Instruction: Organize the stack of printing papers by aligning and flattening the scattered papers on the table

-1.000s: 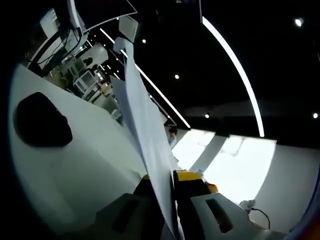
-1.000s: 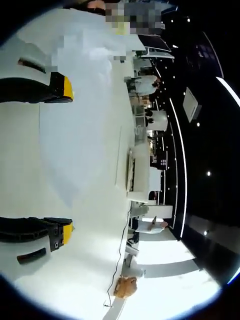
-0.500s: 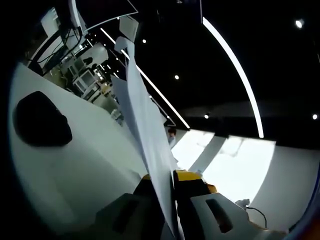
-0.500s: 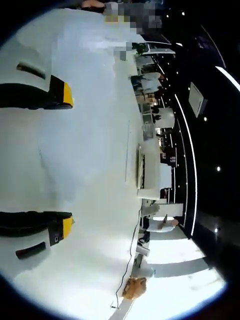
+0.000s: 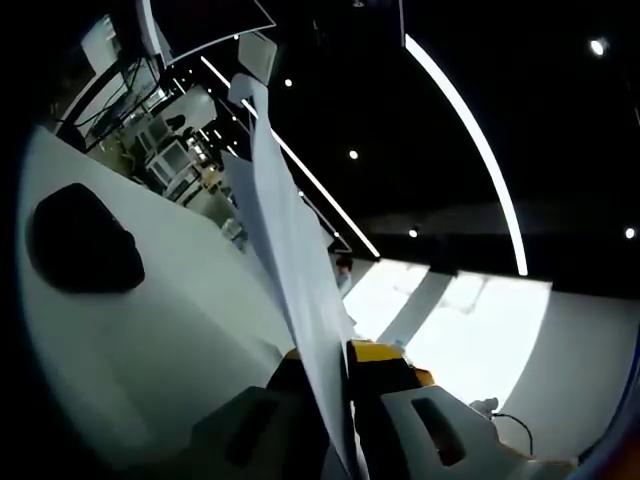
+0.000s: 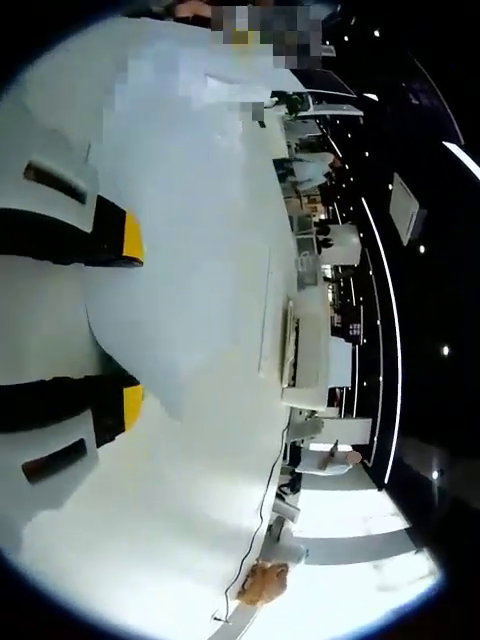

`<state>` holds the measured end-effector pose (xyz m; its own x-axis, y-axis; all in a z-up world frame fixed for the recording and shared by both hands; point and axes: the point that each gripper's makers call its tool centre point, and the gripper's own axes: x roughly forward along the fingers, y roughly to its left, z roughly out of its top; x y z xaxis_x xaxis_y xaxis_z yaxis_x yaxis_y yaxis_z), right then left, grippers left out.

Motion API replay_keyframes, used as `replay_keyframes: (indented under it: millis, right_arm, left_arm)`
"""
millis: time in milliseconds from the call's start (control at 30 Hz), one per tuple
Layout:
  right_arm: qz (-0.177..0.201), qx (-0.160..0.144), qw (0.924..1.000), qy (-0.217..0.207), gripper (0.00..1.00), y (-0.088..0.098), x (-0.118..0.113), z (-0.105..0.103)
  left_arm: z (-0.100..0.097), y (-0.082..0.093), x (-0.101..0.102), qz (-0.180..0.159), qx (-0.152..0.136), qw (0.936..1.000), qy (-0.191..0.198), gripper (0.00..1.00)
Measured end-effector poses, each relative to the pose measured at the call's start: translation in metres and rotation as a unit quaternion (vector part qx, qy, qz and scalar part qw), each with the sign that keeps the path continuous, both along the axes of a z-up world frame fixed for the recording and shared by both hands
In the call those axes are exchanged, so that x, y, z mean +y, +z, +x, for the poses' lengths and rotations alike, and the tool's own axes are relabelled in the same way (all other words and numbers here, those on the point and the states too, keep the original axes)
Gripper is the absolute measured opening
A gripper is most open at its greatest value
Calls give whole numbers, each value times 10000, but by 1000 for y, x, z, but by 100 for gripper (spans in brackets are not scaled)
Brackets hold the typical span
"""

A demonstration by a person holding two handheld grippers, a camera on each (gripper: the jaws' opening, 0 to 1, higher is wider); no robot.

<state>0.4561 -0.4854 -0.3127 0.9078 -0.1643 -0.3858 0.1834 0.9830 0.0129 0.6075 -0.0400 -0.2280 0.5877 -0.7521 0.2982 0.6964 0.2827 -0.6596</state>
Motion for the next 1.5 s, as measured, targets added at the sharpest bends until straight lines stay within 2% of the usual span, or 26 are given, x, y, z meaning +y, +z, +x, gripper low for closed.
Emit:
replay_keyframes:
  millis: [433,567,700,1100,1300,1500]
  right_arm:
    - [7,-34,9999,-157,16,-1,-16,2]
    - [-50,-22,9997,-217,5,-1,-20,0]
    - [-131,-68,9996,-237,0,1,-18,-1]
    - [30,-474,9984,-293,0,15,-17,-7]
    - [69,-661,9973,-298,0,23,-5,-14]
    - [125,-715,9968,-328,0,25,3,-17]
  left_arm:
    - [1,0,0,-3,3,10000,-6,8]
    - [0,0,0,-3,4,10000,-8,8]
    - [0,0,0,-5,4,10000,-10,8]
    - [-1,0,-1,-2,10,10000,-12,8]
    - [-2,0,0,-17,7,10000,-10,8]
    - [-2,1,0,-22,14,10000,-20,8]
